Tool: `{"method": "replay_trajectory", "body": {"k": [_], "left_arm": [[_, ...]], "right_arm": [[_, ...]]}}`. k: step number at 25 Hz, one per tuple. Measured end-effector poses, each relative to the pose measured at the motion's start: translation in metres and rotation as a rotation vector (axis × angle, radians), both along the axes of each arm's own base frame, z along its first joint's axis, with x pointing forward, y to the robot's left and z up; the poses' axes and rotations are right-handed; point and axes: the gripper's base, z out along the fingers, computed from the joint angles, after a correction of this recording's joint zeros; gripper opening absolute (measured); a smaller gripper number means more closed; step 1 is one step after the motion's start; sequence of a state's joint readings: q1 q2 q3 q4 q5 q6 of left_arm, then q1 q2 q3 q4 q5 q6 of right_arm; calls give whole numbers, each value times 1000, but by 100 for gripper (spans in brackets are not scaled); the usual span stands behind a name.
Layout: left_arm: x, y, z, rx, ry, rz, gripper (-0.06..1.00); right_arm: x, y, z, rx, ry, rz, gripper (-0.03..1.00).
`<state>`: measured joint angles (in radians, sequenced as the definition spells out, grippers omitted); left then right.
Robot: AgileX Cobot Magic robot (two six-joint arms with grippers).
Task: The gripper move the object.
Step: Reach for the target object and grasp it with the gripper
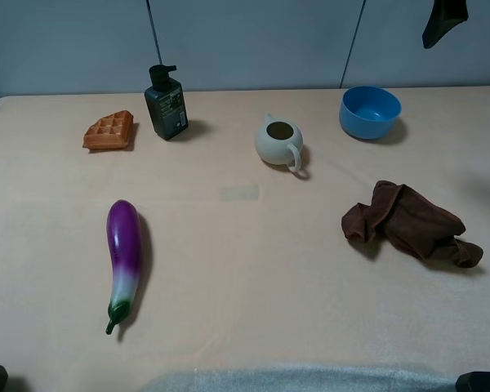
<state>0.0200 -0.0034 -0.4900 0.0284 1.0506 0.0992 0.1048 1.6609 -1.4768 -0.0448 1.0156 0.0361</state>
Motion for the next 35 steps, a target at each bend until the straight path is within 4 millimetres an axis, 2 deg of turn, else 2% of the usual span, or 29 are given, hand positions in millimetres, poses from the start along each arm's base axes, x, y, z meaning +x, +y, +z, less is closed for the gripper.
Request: {"method": "replay_trajectory", "body": {"k": [12, 16, 18, 21, 28, 35], "left_arm": [[0, 0, 0, 0, 0, 0, 99], [0, 0, 0, 0, 0, 0, 99], [0, 0, 0, 0, 0, 0, 99], [0, 0, 0, 0, 0, 0, 99], [0, 0, 0, 0, 0, 0, 99], [0, 0, 0, 0, 0, 0, 99]], "right_arm": [[55, 6, -35, -18, 48, 27, 69], [78, 8, -59, -24, 69, 39, 69], [82, 9, -63, -25, 73, 39, 69], [95, 1, -85, -18, 107, 16, 69], [104, -27, -114, 51, 161, -43, 69], [110, -29, -131, 86, 165, -43, 69]]}}
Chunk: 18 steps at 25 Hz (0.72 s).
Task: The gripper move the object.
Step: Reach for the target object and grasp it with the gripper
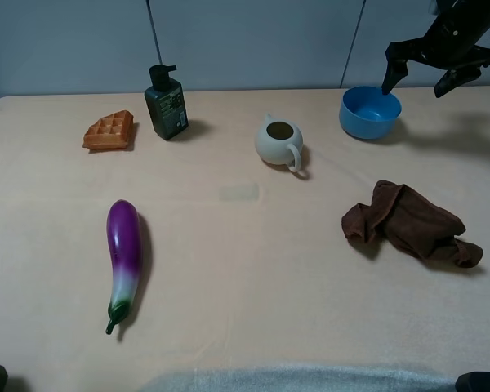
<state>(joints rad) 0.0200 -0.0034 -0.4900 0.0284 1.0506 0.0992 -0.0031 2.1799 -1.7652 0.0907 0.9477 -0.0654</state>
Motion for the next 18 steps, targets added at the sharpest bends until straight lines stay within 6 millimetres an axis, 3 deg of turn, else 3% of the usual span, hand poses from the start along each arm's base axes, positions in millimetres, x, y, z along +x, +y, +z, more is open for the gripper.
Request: {"method": "replay_trajectory", "body": {"k": [5, 18], "left_arm": [[0, 0, 0, 0, 0, 0, 99], [0, 0, 0, 0, 0, 0, 99]], "right_arm": [[4, 0, -23, 0, 31, -1, 69], [15, 0, -61, 2, 13, -13, 69]]}}
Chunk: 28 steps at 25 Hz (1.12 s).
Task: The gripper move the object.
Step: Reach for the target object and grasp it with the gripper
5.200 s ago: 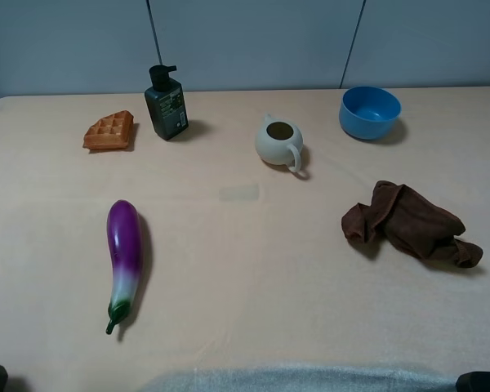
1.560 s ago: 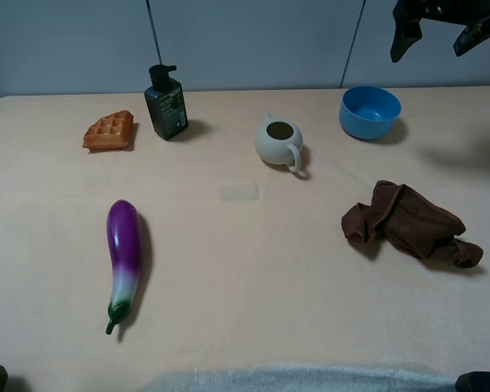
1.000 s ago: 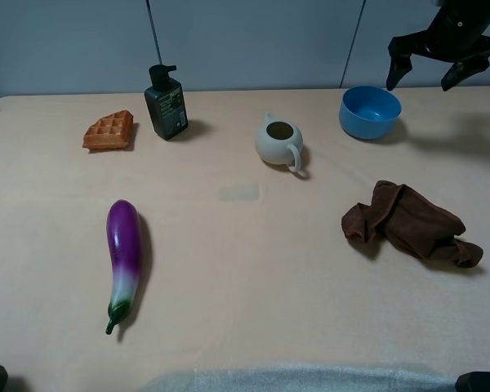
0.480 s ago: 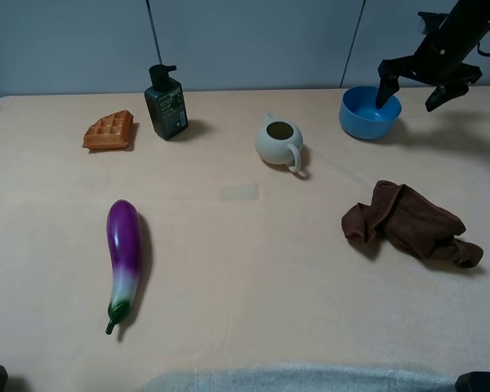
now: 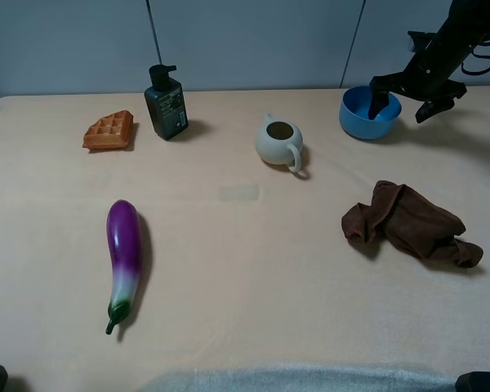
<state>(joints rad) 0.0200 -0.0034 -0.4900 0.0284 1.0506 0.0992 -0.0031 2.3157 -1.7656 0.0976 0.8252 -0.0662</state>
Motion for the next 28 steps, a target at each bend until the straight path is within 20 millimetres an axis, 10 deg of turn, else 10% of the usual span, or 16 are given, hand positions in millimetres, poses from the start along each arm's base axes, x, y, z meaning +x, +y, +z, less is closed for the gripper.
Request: {"method": "replay_trajectory", "body": {"k": [28], "left_arm": [[0, 0, 0, 0, 0, 0, 99]], "right_arm": [[5, 0, -3, 0, -53, -7, 16]]}}
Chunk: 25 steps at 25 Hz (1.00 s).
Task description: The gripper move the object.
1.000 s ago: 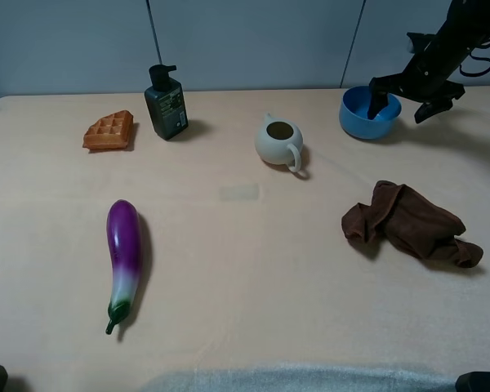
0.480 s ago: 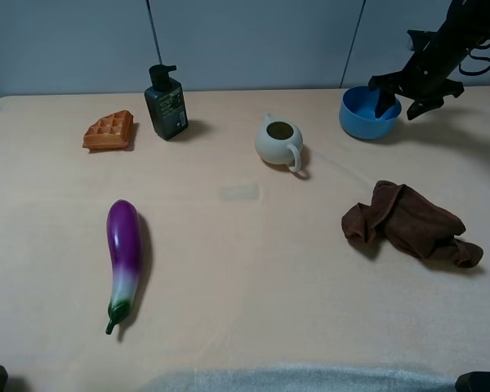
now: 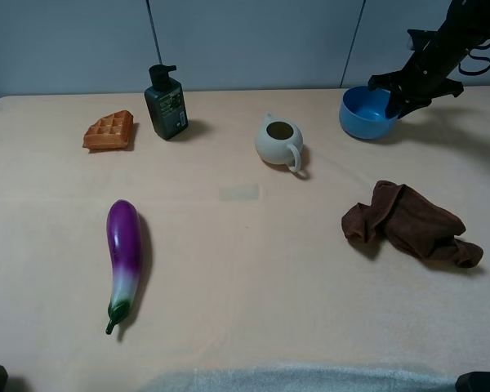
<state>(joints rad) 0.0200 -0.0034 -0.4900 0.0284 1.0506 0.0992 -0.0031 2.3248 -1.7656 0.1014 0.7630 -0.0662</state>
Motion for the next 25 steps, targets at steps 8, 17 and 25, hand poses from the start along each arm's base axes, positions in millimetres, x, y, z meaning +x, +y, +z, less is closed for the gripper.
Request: {"method": "replay_trajectory", "body": {"k": [8, 17, 25], "left_arm": [[0, 0, 0, 0, 0, 0, 99], [0, 0, 0, 0, 0, 0, 99], [0, 0, 0, 0, 0, 0, 99]], "right_arm": [[0, 0, -1, 1, 0, -2, -3], [0, 0, -1, 1, 0, -2, -3], [-1, 0, 8, 2, -5, 0, -3]]}}
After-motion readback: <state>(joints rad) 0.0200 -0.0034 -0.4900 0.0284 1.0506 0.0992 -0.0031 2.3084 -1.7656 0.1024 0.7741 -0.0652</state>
